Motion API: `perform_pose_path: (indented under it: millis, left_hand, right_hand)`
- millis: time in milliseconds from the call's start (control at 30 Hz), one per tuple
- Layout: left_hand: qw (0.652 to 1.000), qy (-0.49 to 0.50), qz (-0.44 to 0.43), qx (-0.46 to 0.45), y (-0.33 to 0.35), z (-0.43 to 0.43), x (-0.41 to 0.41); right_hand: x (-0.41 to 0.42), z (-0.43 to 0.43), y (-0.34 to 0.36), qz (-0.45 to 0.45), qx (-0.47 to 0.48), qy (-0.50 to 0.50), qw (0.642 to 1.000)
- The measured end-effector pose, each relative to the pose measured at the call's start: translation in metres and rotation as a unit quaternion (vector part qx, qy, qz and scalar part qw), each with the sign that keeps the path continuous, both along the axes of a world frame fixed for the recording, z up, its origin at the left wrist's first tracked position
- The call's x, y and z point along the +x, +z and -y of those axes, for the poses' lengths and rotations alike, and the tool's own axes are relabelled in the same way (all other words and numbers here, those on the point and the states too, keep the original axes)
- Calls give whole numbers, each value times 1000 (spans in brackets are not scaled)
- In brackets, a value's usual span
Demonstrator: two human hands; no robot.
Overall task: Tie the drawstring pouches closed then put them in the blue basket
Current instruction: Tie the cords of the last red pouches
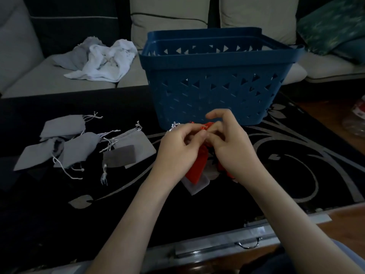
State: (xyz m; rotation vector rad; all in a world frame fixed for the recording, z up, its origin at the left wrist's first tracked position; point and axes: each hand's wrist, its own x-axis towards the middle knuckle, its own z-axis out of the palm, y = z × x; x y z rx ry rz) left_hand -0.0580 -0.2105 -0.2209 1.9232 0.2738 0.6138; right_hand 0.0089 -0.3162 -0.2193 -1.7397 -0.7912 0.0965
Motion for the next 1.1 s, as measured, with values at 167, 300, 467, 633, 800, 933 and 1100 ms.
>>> perform_pose_path:
  millis: [167,300,467,633,800,933,1100]
  left_hand:
    - [999,36,11,-26,-3,3,1]
    - [998,50,17,-33,-4,1,0]
    - [997,46,22,-50,-4,1,0]
    - [998,47,31,-41,-4,0,1]
    - [997,54,36,-46,-4,-2,1]
    - [995,63,24,-71,-6,-2,3]
    - [953,6,-1,-302,-1,3,2]
  right_hand:
    - [-2,1,1,36,-26,4,999]
    - [-2,-1,1,11,-47,8,999]
    - [-2,-3,1,-70,-25,-35,997]
    - [1,-4,1,-23,-87,-66,994]
    - [2,-4,0,8,-74,-66,995]
    - [-1,-4,-1,44,-52,-63,996]
    - [1,-4,-4,161,-102,-82,978]
